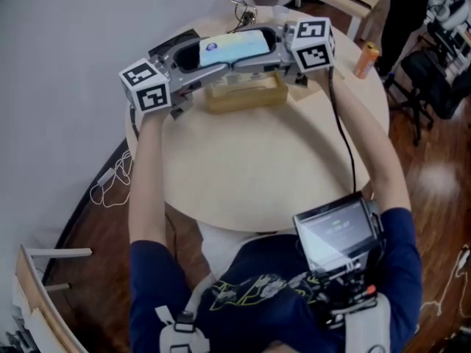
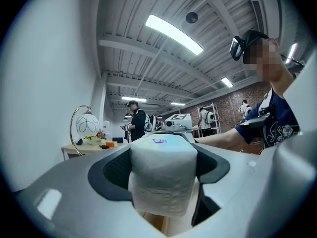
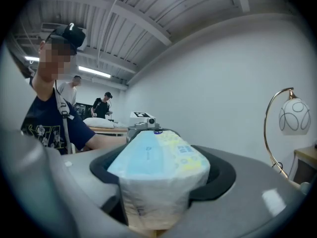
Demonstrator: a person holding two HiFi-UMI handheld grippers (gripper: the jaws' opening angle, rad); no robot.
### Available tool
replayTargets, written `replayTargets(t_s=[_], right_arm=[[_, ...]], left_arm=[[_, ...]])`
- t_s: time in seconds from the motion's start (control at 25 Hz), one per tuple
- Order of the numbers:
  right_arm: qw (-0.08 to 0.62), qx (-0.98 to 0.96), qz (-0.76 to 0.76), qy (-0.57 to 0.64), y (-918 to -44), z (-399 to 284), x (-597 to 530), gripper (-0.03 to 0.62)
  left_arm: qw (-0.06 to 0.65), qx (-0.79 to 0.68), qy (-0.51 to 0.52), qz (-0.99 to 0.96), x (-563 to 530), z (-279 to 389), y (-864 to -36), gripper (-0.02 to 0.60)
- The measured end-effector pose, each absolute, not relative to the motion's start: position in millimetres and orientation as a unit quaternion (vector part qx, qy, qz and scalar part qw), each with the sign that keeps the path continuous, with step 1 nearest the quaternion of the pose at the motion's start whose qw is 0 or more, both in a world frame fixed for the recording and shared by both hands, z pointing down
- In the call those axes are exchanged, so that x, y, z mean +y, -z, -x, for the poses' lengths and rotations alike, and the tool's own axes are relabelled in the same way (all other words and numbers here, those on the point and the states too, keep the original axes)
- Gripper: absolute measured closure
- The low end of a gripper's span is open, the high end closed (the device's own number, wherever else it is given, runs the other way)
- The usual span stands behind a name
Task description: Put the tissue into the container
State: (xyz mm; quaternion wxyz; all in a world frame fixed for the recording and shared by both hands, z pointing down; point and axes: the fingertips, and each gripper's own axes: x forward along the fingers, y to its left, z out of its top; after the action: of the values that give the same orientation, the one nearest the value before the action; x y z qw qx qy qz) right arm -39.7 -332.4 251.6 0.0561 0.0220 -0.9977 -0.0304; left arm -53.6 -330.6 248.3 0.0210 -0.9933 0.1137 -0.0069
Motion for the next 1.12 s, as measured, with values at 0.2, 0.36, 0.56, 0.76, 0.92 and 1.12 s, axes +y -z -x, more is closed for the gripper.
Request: replayTargets(t_s=[0.2, 0.36, 0.56, 0.76, 0.92, 1.12], right_arm=[[0.067, -0.997, -0.021, 0.030, -286.0, 45.3, -369.3, 0.221], [0.082, -0.996, -0.032, 0.013, -315.4, 48.3, -391.3, 0.217], [0.104, -0.994, -0.042, -0.007, -346.2, 50.4, -404.8, 0.209], [0.178, -0.983, -0.052, -0.009, -370.8, 53.7, -416.7, 0.187], [0.242, -0.968, -0.069, 0.015, -389.4, 54.4, -417.7, 0.103], [0.240, -0.968, -0.073, 0.031, -387.2, 44.1, -414.1, 0.011]], left_arm=[[0.018, 0.115, 0.020, 0.993, -367.2, 58.8, -284.1, 0.221], [0.004, 0.111, 0.059, 0.992, -386.0, 61.9, -313.8, 0.219], [-0.015, 0.105, 0.096, 0.990, -400.0, 61.8, -344.9, 0.219], [-0.013, 0.112, 0.140, 0.984, -409.5, 64.2, -369.7, 0.218], [0.010, 0.103, 0.217, 0.971, -405.3, 66.6, -400.1, 0.215], [0.048, 0.118, 0.197, 0.972, -404.2, 73.6, -388.6, 0.213]])
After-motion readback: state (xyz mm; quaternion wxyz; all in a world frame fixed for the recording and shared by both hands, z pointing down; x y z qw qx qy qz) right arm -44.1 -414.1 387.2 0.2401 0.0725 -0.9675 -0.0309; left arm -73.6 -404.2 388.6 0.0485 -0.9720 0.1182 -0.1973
